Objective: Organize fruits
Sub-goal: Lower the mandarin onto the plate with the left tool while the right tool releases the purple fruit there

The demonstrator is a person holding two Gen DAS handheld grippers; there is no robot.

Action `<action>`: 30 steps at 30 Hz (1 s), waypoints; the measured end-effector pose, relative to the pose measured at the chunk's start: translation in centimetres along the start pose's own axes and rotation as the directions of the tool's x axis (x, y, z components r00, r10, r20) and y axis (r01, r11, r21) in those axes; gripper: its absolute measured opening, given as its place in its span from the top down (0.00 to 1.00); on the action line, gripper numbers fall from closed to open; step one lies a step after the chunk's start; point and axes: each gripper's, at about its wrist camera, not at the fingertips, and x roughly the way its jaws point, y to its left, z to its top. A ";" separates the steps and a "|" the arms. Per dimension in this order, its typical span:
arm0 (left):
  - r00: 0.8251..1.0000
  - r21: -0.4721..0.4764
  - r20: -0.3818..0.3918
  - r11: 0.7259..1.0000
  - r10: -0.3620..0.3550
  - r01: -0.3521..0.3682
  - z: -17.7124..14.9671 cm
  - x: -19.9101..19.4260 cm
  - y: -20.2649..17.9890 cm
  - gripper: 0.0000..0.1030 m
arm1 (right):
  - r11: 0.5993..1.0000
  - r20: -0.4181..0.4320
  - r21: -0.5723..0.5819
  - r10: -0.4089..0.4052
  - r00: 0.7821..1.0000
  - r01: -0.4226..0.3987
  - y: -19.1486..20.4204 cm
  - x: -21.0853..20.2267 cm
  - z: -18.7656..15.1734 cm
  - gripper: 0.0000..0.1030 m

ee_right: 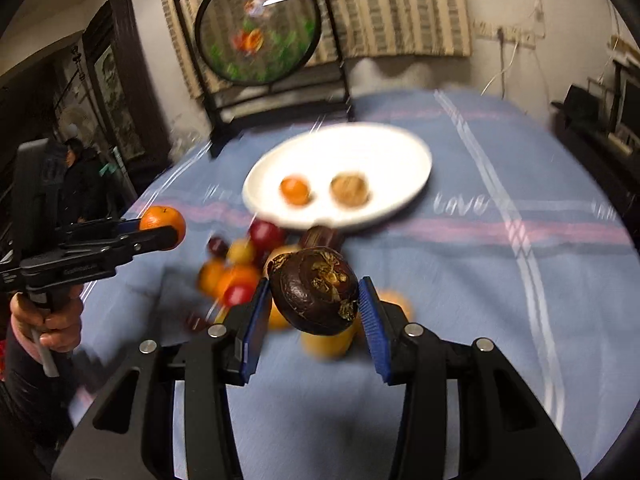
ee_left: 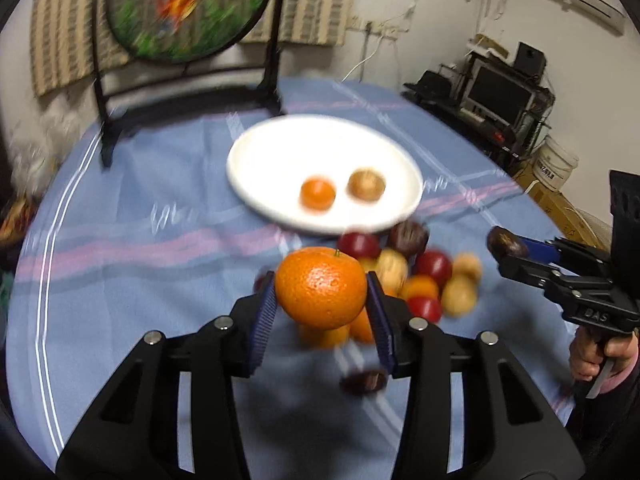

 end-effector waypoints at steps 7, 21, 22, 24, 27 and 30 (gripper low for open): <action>0.999 -0.021 0.000 0.998 -0.050 0.050 7.3 5.9 0.3 0.57 | 0.995 0.034 -0.048 -0.087 0.996 0.089 -2.0 4.8 5.6 0.57; 0.989 -0.120 -0.147 0.993 -0.019 0.001 9.9 16.3 4.1 0.57 | 0.992 -0.073 -0.076 -0.104 0.992 0.099 -3.6 12.4 7.6 0.56; 0.988 -0.118 -0.155 0.993 -0.012 -0.006 9.8 16.6 4.2 0.57 | 0.993 -0.080 -0.075 -0.101 0.992 0.095 -3.6 12.6 7.5 0.56; 0.988 -0.111 -0.155 0.993 0.011 -0.028 9.7 16.6 4.1 0.46 | 0.995 -0.082 -0.074 -0.076 0.994 0.070 -3.5 12.5 7.5 0.48; 0.995 -0.090 -0.079 0.993 0.067 -0.074 10.0 14.5 3.7 0.23 | 0.995 -0.054 -0.078 -0.071 0.996 0.066 -3.2 11.3 7.8 0.40; 0.995 -0.070 -0.034 0.993 0.090 -0.092 10.0 11.7 3.2 0.17 | 0.996 -0.023 -0.067 -0.068 0.997 0.067 -3.0 9.3 7.9 0.40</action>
